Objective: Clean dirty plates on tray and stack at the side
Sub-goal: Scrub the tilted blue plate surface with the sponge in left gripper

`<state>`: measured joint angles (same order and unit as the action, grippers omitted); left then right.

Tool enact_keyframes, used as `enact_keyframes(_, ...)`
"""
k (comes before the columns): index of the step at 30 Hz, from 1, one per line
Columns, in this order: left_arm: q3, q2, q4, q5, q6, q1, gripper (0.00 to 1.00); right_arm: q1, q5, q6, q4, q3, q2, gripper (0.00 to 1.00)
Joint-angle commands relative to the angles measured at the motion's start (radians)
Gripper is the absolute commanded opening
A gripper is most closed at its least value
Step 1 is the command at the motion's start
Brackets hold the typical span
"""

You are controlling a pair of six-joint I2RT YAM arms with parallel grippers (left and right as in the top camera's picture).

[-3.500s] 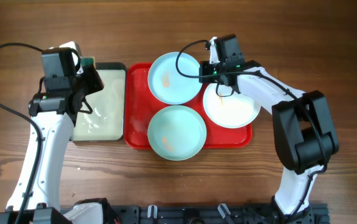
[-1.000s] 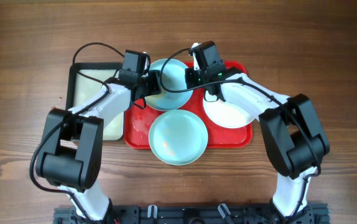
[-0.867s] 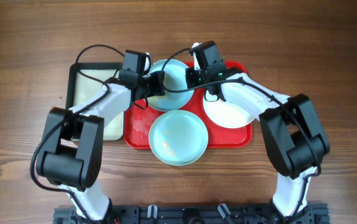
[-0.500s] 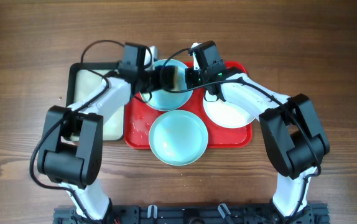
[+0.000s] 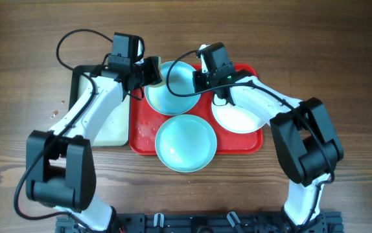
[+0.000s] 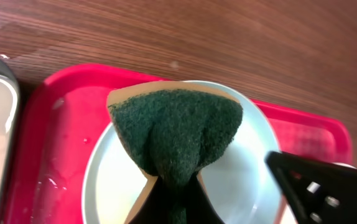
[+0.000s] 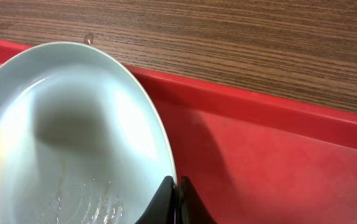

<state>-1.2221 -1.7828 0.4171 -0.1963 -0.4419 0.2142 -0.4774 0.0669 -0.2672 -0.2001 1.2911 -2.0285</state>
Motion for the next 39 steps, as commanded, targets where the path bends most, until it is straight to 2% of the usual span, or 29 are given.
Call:
enact_keyframes(1, 0.012, -0.069, -0.001, 0.056, 0.023, -0.002, 0.04, -0.008, 0.01, 0.006, 0.006, 0.009, 0.02, 0.04)
enact_keyframes(8, 0.012, -0.174, 0.0, 0.037, 0.022, 0.019, 0.04, -0.008, 0.01, 0.006, 0.006, 0.009, 0.02, 0.04)
enact_keyframes(15, 0.012, -0.22, 0.013, 0.021, 0.023, 0.095, 0.04, -0.008, 0.01, 0.005, 0.008, 0.009, 0.02, 0.04)
enact_keyframes(24, 0.007, -0.218, -0.015, -0.169, 0.023, 0.132, 0.04, -0.008, 0.01, 0.005, 0.011, 0.009, 0.02, 0.04)
enact_keyframes(28, -0.038, -0.174, -0.017, -0.234, 0.046, 0.105, 0.04, -0.008, 0.01, 0.005, 0.011, 0.009, 0.02, 0.04)
enact_keyframes(33, -0.066, -0.029, -0.015, -0.234, 0.053, 0.063, 0.04, -0.008, 0.01, 0.005, 0.011, 0.009, 0.02, 0.04)
enact_keyframes(39, -0.066, 0.146, 0.092, -0.185, 0.098, -0.002, 0.04, -0.008, 0.01, 0.006, 0.011, 0.009, 0.02, 0.04)
